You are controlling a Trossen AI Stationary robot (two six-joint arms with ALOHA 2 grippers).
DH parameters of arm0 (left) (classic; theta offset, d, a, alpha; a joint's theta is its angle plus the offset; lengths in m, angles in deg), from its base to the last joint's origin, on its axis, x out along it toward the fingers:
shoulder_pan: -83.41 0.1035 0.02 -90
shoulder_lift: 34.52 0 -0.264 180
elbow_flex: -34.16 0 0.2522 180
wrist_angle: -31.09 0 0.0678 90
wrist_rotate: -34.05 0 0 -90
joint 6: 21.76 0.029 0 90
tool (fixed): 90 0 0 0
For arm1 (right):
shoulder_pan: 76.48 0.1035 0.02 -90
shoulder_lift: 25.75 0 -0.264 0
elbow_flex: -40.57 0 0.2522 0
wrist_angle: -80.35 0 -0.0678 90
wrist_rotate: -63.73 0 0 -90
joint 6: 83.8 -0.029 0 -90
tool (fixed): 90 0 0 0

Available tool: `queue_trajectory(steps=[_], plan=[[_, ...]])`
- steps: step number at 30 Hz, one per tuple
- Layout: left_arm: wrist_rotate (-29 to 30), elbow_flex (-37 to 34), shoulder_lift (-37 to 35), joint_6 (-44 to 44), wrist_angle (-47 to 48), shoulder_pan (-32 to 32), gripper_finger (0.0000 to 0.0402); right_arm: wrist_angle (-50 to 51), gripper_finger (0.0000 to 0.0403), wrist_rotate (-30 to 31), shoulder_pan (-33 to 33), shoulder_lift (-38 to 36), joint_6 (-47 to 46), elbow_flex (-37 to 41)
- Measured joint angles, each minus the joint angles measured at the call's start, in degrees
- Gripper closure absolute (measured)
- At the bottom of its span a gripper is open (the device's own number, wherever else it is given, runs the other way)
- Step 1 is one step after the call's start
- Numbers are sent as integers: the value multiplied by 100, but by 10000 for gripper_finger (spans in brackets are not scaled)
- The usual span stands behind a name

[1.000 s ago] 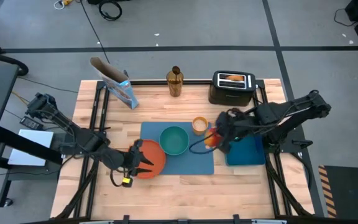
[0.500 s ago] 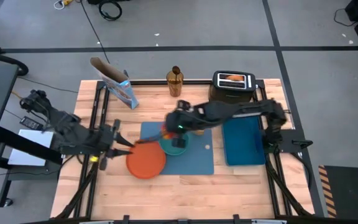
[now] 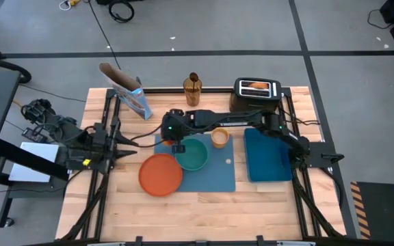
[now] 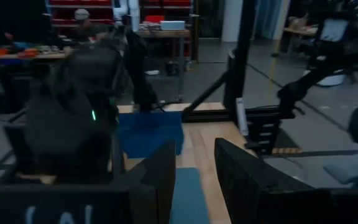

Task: Arrange a breakfast setting
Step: Put the apple on the light blue mat

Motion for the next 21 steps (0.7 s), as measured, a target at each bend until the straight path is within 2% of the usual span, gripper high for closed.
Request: queue_trajectory(steps=[7,21], plan=[[378,0,12,433,-1,0,283,-434,383,-2,-154,168,291,78],[402,-4,23,637,12,0,283,-1076,382,-348,-211,156,658,382]])
